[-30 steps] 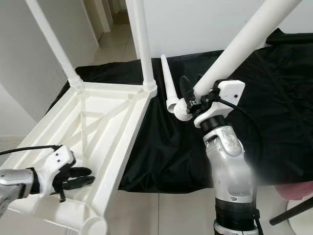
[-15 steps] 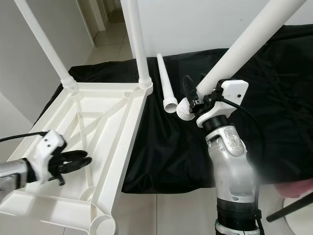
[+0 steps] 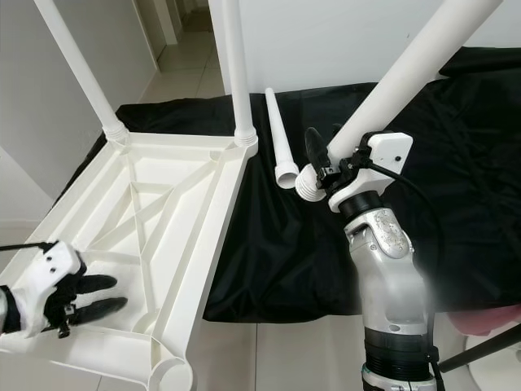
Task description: Building children table
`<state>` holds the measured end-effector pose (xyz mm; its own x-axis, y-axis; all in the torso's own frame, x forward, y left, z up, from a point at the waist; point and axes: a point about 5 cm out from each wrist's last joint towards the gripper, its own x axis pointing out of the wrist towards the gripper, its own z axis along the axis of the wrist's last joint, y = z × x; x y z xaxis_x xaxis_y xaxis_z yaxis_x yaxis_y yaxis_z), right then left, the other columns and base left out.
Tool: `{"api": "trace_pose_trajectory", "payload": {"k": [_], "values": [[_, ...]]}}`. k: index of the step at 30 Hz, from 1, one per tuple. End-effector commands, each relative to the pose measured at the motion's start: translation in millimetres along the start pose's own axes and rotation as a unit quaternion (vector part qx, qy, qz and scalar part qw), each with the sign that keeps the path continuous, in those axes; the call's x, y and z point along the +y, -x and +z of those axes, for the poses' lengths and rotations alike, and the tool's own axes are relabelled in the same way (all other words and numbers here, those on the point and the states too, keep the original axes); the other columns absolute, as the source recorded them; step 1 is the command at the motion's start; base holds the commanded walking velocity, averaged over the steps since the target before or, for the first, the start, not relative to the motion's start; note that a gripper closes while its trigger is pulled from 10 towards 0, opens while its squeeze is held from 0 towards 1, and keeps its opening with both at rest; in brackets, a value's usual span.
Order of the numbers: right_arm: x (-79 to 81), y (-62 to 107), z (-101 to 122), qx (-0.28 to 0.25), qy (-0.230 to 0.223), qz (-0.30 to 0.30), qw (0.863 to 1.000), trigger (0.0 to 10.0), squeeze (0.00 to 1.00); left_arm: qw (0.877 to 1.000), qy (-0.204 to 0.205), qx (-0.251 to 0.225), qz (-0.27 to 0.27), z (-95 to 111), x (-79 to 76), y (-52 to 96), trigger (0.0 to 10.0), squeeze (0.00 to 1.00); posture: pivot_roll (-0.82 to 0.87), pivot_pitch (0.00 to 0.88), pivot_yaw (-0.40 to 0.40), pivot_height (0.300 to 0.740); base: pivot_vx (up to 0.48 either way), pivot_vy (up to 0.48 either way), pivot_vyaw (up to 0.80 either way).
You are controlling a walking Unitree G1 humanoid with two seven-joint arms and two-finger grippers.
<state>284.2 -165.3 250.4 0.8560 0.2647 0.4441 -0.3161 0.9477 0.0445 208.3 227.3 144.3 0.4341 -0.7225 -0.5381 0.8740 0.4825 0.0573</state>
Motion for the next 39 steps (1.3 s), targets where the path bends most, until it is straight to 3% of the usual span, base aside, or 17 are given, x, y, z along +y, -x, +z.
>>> {"api": "trace_pose_trajectory", "payload": {"k": [1, 2, 3, 11, 16, 20, 30, 39], "values": [[4.1, -4.1, 3.1, -0.01, -0.005, 0.014, 1.0, 10.0, 0.0, 0.988, -0.016, 0.005, -0.155, 1.9, -18.9, 4.5, 10.0, 0.83, 0.02, 0.059, 0.102, 0.74, 0.0, 0.0, 0.0], [4.0, -4.3, 3.0, -0.009, -0.005, 0.015, 1.0, 10.0, 0.0, 0.987, -0.016, 0.008, -0.159, 1.7, -20.7, 5.1, 10.0, 0.83, 0.02, 0.059, 0.102, 0.74, 0.0, 0.0, 0.0], [4.4, -4.7, 2.7, -0.009, -0.005, 0.017, 1.0, 10.0, 0.0, 0.986, -0.017, 0.007, -0.167, 3.0, -24.2, 6.9, 10.0, 0.0, 0.02, 0.057, 0.1, 0.74, 0.0, 0.0, 0.0], [4.4, -6.1, 2.3, -0.007, -0.002, 0.021, 1.0, 10.0, 0.0, 0.977, -0.027, 0.03, -0.21, -0.3, -41.4, 12.6, 10.0, 0.0, 0.02, 0.054, 0.096, 0.74, 0.0, 0.0, 0.0], [4.5, -7.6, 2.2, -0.007, -0.003, 0.024, 1.0, 10.0, 0.0, 0.978, -0.036, 0.05, -0.197, -9.2, -42.4, 7.1, 10.0, 0.0, 0.02, 0.052, 0.092, 0.74, 0.0, 0.0, 0.0], [4.9, -8.5, 3.1, -0.009, -0.001, 0.026, 1.0, 10.0, 0.0, 0.984, -0.049, 0.058, -0.163, -15.5, -38.7, -8.4, 10.0, 0.0, 0.02, 0.052, 0.092, 0.74, 0.0, 0.0, 0.0], [5.5, -10.5, 2.8, -0.012, -0.002, 0.027, 1.0, 10.0, 0.0, 0.992, -0.072, 0.022, -0.097, -7.1, -20.1, -26.1, 10.0, 0.0, 0.0, 0.037, 0.09, 0.74, 0.0, 0.0, 0.0], [7.5, -11.9, 2.2, -0.014, -0.005, 0.029, 0.999, 10.0, 0.0, 0.997, -0.046, -0.055, 0.021, 15.9, 19.1, -49.3, 10.0, 0.0, 0.0, 0.033, 0.094, 0.74, 0.0, 0.0, 0.0]]}}
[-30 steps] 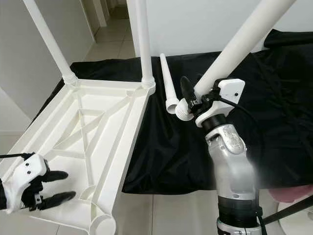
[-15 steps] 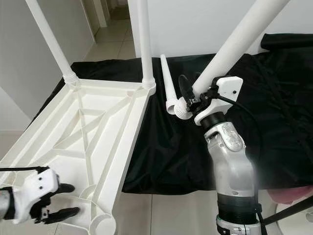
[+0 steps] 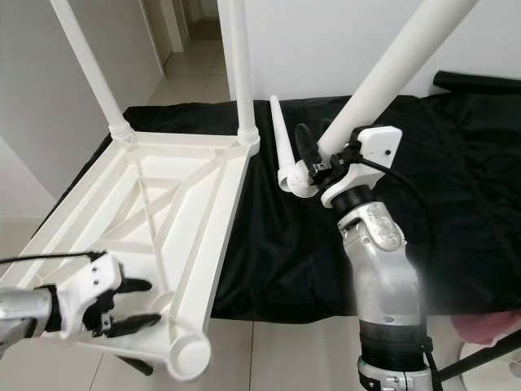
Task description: Building children table
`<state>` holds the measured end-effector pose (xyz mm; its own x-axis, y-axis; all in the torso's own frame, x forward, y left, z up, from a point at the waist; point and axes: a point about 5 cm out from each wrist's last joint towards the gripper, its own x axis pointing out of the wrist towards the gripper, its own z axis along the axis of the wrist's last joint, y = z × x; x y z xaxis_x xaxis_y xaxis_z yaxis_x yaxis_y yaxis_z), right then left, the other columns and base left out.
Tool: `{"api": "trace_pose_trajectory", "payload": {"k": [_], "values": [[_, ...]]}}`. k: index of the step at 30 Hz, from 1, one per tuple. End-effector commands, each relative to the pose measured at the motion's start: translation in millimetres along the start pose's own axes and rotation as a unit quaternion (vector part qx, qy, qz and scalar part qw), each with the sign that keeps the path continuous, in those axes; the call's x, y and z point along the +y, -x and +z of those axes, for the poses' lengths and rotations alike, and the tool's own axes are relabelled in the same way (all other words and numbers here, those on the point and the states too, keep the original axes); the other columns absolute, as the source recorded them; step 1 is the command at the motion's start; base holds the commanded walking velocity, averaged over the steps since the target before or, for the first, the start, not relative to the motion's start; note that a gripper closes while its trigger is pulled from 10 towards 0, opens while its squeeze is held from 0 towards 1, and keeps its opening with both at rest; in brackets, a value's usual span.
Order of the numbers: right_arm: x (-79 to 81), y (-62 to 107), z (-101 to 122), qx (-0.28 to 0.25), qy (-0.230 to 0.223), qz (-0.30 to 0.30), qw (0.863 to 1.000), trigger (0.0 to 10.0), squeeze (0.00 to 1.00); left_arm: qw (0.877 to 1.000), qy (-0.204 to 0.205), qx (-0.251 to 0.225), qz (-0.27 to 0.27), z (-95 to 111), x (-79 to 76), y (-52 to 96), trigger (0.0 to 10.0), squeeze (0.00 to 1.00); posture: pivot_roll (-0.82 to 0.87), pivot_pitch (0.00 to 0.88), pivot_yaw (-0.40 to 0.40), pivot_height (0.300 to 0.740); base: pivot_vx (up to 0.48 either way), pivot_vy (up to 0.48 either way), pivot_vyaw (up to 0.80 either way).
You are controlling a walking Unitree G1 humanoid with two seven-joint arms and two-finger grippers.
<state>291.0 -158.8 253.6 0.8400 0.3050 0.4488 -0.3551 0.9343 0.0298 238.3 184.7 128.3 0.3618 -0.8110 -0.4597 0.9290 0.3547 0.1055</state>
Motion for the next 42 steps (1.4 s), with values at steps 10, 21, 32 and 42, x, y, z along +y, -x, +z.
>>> {"api": "trace_pose_trajectory", "payload": {"k": [10, 21, 32, 42], "values": [[4.6, -2.7, 1.7, -0.012, -0.005, 0.007, 1.0, 10.0, 0.0, 0.993, -0.002, -0.032, 0.111, 10.2, 28.8, -14.1, 10.0, 0.0, 0.0, 0.036, 0.098, 0.74, 0.0, 0.0, 0.0], [5.2, -0.1, -0.3, -0.012, -0.004, -0.001, 1.0, 10.0, 0.0, 0.988, 0.001, -0.101, 0.117, 28.9, 37.5, -15.1, 10.0, 0.0, -0.01, 0.031, 0.113, 0.74, 0.0, 0.0, 0.0], [3.3, -0.4, -0.5, -0.012, -0.005, -0.003, 1.0, 10.0, 0.0, 0.999, 0.013, -0.048, -0.006, 12.8, 11.5, 21.2, 10.0, 0.0, 0.01, 0.045, 0.108, 0.74, 0.0, 0.0, 0.0], [5.3, -1.6, -1.8, -0.011, -0.007, 0.001, 1.0, 10.0, 0.0, 1.0, 0.007, 0.017, 0.003, -9.4, 7.7, 23.5, 10.0, 0.0, 0.02, 0.045, 0.103, 0.74, 0.0, 0.0, 0.0]]}}
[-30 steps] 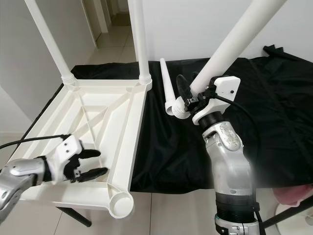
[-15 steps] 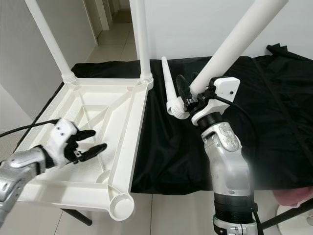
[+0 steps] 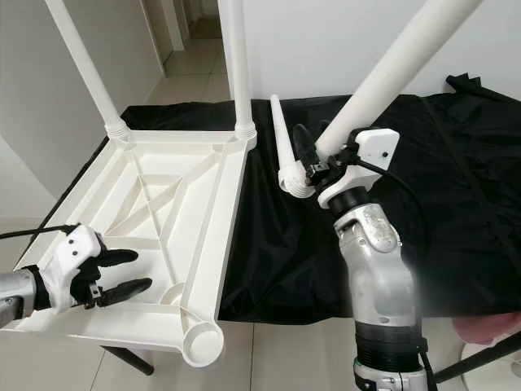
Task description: Building children table
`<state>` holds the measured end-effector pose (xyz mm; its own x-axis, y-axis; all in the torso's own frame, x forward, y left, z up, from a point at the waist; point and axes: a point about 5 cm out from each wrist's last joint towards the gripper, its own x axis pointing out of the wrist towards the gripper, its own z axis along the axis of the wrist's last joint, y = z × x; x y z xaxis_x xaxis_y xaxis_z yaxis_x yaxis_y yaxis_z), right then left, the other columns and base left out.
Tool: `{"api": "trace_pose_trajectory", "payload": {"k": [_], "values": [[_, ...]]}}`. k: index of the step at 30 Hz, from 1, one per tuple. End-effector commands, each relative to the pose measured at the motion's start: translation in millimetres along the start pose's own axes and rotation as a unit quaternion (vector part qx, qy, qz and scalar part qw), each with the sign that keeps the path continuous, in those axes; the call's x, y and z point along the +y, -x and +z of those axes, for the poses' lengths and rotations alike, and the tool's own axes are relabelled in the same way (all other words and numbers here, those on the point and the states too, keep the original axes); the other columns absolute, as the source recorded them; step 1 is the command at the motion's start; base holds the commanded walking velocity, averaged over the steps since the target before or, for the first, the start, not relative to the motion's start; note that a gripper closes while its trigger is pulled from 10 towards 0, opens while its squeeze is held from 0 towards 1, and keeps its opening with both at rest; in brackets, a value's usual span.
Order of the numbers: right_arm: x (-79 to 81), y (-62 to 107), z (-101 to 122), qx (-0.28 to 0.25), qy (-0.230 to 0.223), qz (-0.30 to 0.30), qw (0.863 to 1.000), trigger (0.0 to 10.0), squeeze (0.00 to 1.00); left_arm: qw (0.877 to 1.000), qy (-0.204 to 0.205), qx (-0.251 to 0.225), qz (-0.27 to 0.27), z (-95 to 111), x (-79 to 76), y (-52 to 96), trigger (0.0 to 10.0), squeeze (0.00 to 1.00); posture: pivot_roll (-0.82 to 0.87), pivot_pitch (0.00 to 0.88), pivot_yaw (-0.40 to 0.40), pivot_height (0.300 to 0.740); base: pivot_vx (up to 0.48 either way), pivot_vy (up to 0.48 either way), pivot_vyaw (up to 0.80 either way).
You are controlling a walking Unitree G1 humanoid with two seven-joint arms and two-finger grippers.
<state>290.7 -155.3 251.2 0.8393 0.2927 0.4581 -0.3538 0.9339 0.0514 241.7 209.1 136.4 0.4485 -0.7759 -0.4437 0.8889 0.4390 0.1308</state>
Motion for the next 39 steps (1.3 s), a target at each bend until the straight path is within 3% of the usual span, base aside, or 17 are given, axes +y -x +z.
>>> {"api": "trace_pose_trajectory", "payload": {"k": [1, 8, 23, 29, 35, 39], "values": [[2.0, -2.0, 0.7, -0.006, 0.003, 0.006, 1.0, 10.0, 0.0, 0.999, -0.004, 0.027, -0.043, -7.7, -5.3, 1.3, 10.0, 0.0, 0.02, 0.045, 0.103, 0.74, 0.0, 0.0, 0.0], [0.9, -3.5, 1.6, -0.006, 0.003, 0.007, 1.0, 10.0, 0.0, 0.996, -0.004, 0.03, -0.088, -8.9, -18.1, 3.4, 10.0, 0.0, 0.01, 0.044, 0.098, 0.74, 0.0, 0.0, 0.0], [-0.7, -1.7, 0.2, -0.002, 0.005, 0.006, 1.0, 10.0, 0.0, 0.994, 0.021, 0.009, -0.105, -4.9, -27.3, 8.2, 10.0, 0.0, 0.01, 0.051, 0.092, 0.74, 0.0, 0.0, 0.0], [-0.3, -3.3, -0.5, -0.001, 0.004, 0.008, 1.0, 10.0, 0.0, 0.99, 0.018, 0.028, -0.136, -11.6, -40.1, 9.3, 10.0, 0.0, 0.02, 0.053, 0.09, 0.74, 0.0, 0.0, 0.0], [0.2, -3.1, -1.4, 0.0, 0.004, 0.011, 1.0, 10.0, 0.0, 0.99, 0.021, 0.04, -0.134, -15.2, -41.1, 8.8, 10.0, 0.0, 0.02, 0.046, 0.084, 0.74, 0.0, 0.0, 0.0], [0.9, -4.1, -1.6, 0.001, 0.003, 0.014, 1.0, 10.0, 0.0, 0.991, 0.008, 0.064, -0.115, -23.1, -42.2, -0.5, 10.0, 0.0, 0.02, 0.046, 0.08, 0.74, 0.0, 0.0, 0.0]]}}
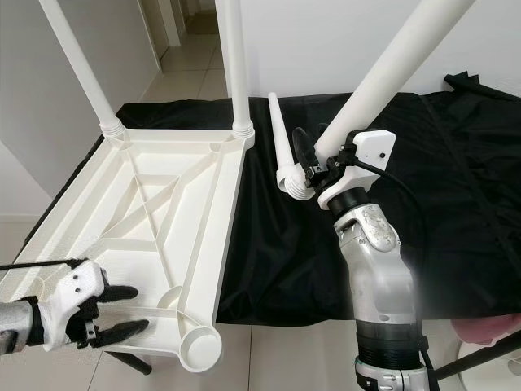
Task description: Building children table
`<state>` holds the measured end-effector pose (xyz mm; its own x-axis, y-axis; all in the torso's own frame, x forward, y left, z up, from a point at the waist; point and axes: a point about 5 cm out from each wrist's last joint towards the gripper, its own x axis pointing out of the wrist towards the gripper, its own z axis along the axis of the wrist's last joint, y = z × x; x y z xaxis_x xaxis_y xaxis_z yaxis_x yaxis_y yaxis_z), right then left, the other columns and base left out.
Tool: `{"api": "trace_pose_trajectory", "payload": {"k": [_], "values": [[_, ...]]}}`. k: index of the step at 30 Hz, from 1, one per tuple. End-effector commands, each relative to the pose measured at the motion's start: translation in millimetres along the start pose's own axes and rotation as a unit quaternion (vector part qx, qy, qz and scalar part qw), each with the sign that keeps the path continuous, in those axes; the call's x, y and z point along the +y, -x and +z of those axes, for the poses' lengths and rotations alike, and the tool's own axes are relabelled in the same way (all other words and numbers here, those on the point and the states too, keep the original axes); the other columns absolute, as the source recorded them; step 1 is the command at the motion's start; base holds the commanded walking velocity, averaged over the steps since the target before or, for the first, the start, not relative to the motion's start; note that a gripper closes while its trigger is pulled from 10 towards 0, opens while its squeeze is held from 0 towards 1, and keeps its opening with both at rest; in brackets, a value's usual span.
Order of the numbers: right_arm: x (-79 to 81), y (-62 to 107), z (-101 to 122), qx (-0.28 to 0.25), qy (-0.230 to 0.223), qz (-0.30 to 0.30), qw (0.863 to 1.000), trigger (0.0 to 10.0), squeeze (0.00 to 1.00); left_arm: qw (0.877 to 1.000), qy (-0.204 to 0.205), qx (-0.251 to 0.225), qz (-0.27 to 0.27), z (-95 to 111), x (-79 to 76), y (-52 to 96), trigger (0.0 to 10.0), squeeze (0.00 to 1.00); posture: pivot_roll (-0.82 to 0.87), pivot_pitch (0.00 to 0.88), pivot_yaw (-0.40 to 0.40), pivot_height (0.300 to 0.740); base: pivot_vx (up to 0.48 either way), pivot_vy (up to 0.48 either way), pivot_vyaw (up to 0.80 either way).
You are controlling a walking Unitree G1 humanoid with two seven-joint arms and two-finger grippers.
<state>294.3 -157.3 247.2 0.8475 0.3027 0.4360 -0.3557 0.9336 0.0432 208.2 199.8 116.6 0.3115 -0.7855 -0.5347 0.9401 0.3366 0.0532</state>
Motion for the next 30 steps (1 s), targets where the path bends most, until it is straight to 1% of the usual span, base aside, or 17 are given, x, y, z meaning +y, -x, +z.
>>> {"api": "trace_pose_trajectory", "payload": {"k": [1, 2, 3, 4, 5, 8, 9, 10, 13, 16, 18, 19, 21, 22, 23, 27, 30], "values": [[4.5, -3.8, 3.2, -0.012, 0.0, 0.012, 1.0, 10.0, 0.0, 0.999, -0.002, 0.023, -0.027, -7.6, -1.9, -5.2, 10.0, 0.0, 0.02, 0.047, 0.08, 0.74, 0.0, 0.0, 0.0], [5.1, -4.2, 3.1, -0.012, 0.001, 0.012, 1.0, 10.0, 0.0, 0.999, -0.008, 0.03, 0.008, -9.8, 5.9, -11.2, 10.0, 0.0, 0.01, 0.05, 0.084, 0.74, 0.0, 0.0, 0.0], [5.1, -4.2, 3.1, -0.012, 0.001, 0.012, 1.0, 10.0, 0.0, 0.999, -0.008, 0.03, 0.008, -9.8, 5.9, -11.2, 10.0, 0.0, 0.01, 0.05, 0.084, 0.74, 0.0, 0.0, 0.0], [5.1, -4.2, 3.1, -0.011, 0.001, 0.012, 1.0, 10.0, 0.0, 0.999, -0.011, 0.035, 0.022, -11.1, 9.0, -13.3, 10.0, 0.0, 0.01, 0.05, 0.084, 0.74, 0.0, 0.0, 0.0], [5.5, -4.0, 2.8, -0.011, 0.0, 0.01, 1.0, 10.0, 0.0, 0.997, -0.022, 0.043, 0.054, -12.4, 16.1, -16.0, 10.0, 0.0, 0.01, 0.05, 0.088, 0.74, 0.0, 0.0, 0.0], [5.6, -3.9, 2.8, -0.011, -0.001, 0.01, 1.0, 10.0, 0.0, 0.997, -0.024, 0.044, 0.06, -12.3, 17.4, -16.2, 10.0, 0.0, 0.01, 0.05, 0.088, 0.74, 0.0, 0.0, 0.0], [5.3, -3.2, 2.7, -0.011, -0.001, 0.009, 1.0, 10.0, 0.0, 0.995, -0.033, 0.032, 0.084, -8.4, 23.1, -18.2, 10.0, 0.0, 0.01, 0.049, 0.091, 0.74, 0.0, 0.0, 0.0], [5.3, -3.2, 2.7, -0.011, -0.001, 0.009, 1.0, 10.0, 0.0, 0.995, -0.033, 0.032, 0.084, -8.4, 23.1, -18.2, 10.0, 0.0, 0.01, 0.049, 0.091, 0.74, 0.0, 0.0, 0.0], [4.9, -2.6, 2.5, -0.012, 0.0, 0.005, 1.0, 10.0, 0.0, 0.99, -0.019, -0.007, 0.137, 4.2, 40.1, -24.0, 10.0, 0.0, 0.01, 0.049, 0.093, 0.74, 0.0, 0.0, 0.0], [5.1, -2.9, 2.6, -0.013, -0.001, 0.005, 1.0, 10.0, 0.0, 0.99, -0.015, -0.012, 0.143, 6.3, 43.1, -24.9, 10.0, 0.0, 0.01, 0.049, 0.093, 0.74, 0.0, 0.0, 0.0], [5.4, -3.7, 3.1, -0.015, -0.001, 0.004, 1.0, 10.0, 0.0, 0.987, -0.025, -0.023, 0.159, 13.1, 49.4, -29.0, 10.0, 0.0, 0.01, 0.047, 0.099, 0.74, 0.0, 0.0, 0.0], [5.4, -3.7, 3.1, -0.015, -0.001, 0.004, 1.0, 10.0, 0.0, 0.987, -0.025, -0.023, 0.159, 13.1, 49.4, -29.0, 10.0, 0.0, 0.01, 0.047, 0.099, 0.74, 0.0, 0.0, 0.0], [5.1, -3.9, 3.2, -0.017, -0.001, 0.002, 1.0, 10.0, 0.0, 0.983, -0.033, -0.048, 0.176, 23.6, 54.5, -36.6, 10.0, 0.0, 0.0, 0.046, 0.101, 0.74, 0.0, 0.0, 0.0], [5.1, -3.9, 3.2, -0.017, -0.001, 0.002, 1.0, 10.0, 0.0, 0.983, -0.033, -0.048, 0.176, 23.6, 54.5, -36.6, 10.0, 0.0, 0.0, 0.046, 0.101, 0.74, 0.0, 0.0, 0.0], [5.1, -3.5, 2.5, -0.017, -0.001, 0.0, 1.0, 10.0, 0.0, 0.98, -0.041, -0.062, 0.186, 29.7, 57.5, -43.2, 10.0, 0.0, 0.0, 0.044, 0.103, 0.74, 0.0, 0.0, 0.0], [5.0, -2.9, 1.7, -0.016, -0.002, -0.002, 1.0, 10.0, 0.0, 0.974, -0.058, -0.075, 0.204, 38.6, 61.8, -52.3, 10.0, 0.0, 0.0, 0.043, 0.105, 0.74, 0.0, 0.0, 0.0], [5.1, -2.9, 1.5, -0.016, -0.002, -0.002, 1.0, 10.0, 0.0, 0.972, -0.06, -0.079, 0.211, 41.4, 64.0, -55.0, 10.0, 0.0, 0.0, 0.04, 0.108, 0.74, 0.0, 0.0, 0.0]]}}
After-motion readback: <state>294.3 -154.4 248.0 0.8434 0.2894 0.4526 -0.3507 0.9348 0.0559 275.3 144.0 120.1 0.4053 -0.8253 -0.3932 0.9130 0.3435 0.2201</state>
